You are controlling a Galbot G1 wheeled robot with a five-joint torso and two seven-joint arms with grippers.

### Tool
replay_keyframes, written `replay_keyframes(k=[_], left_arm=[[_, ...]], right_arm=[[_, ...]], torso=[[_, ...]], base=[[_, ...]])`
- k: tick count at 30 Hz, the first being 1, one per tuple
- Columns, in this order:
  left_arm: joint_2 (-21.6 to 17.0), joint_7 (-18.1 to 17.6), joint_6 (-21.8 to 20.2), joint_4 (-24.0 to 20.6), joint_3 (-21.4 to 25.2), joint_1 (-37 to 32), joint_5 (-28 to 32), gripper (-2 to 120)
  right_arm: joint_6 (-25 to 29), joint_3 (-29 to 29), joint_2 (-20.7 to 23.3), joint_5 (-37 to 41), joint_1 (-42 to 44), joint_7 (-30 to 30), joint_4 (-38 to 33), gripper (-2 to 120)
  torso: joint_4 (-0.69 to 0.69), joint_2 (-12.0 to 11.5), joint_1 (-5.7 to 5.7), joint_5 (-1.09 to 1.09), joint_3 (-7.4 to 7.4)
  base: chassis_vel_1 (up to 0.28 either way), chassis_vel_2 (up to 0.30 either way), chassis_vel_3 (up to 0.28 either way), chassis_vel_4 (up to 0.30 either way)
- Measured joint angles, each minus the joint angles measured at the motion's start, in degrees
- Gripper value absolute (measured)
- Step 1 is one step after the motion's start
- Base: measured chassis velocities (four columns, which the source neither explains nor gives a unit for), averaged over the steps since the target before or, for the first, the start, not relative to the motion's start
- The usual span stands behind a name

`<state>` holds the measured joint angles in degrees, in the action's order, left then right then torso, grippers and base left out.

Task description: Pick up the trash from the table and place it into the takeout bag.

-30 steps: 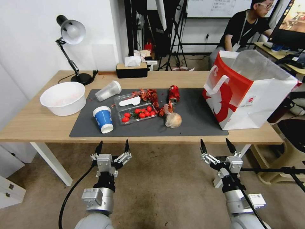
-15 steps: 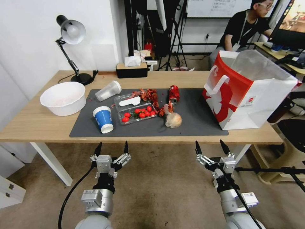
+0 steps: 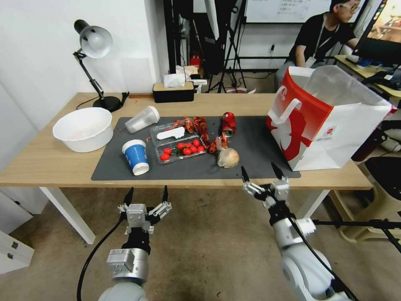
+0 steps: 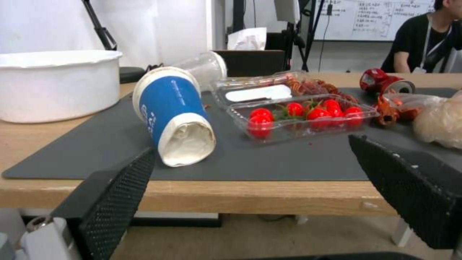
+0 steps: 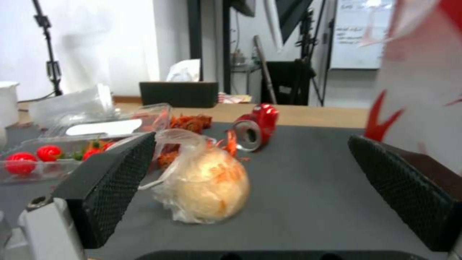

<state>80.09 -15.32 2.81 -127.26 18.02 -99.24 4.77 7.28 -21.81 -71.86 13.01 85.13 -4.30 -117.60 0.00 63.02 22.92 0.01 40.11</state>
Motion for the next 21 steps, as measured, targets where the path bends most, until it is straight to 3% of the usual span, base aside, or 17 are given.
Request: replay_keyframes(k=[10, 14, 21], left_arm=[[0.2, -0.2, 0.0, 0.1, 0.7, -0.3, 0.1, 100], [0.5, -0.3, 0.0, 0.3, 0.9, -0.4, 0.1, 100], [1.0, -0.4, 0.0, 0.8, 0.9, -0.2, 0.2, 100]], right_arm=[[-6.0, 6.9, 4.4, 4.6, -13.1, 1.0, 7.8, 100], [-10.1, 8.4, 5.9, 6.2, -16.3, 3.8, 9.4, 100], [-12.4, 9.4, 7.1, 10.0, -19.7, 3.2, 10.9, 100]], torso=[[0.00, 0.0, 0.00, 0.01, 0.00], [0.00, 0.0, 0.00, -0.01, 0.00], [0.00, 0.0, 0.00, -0.01, -0.01]], base=[[0.000, 0.000, 0.000, 0.000], [0.000, 0.000, 0.000, 0.000], [0.000, 0.000, 0.000, 0.000]])
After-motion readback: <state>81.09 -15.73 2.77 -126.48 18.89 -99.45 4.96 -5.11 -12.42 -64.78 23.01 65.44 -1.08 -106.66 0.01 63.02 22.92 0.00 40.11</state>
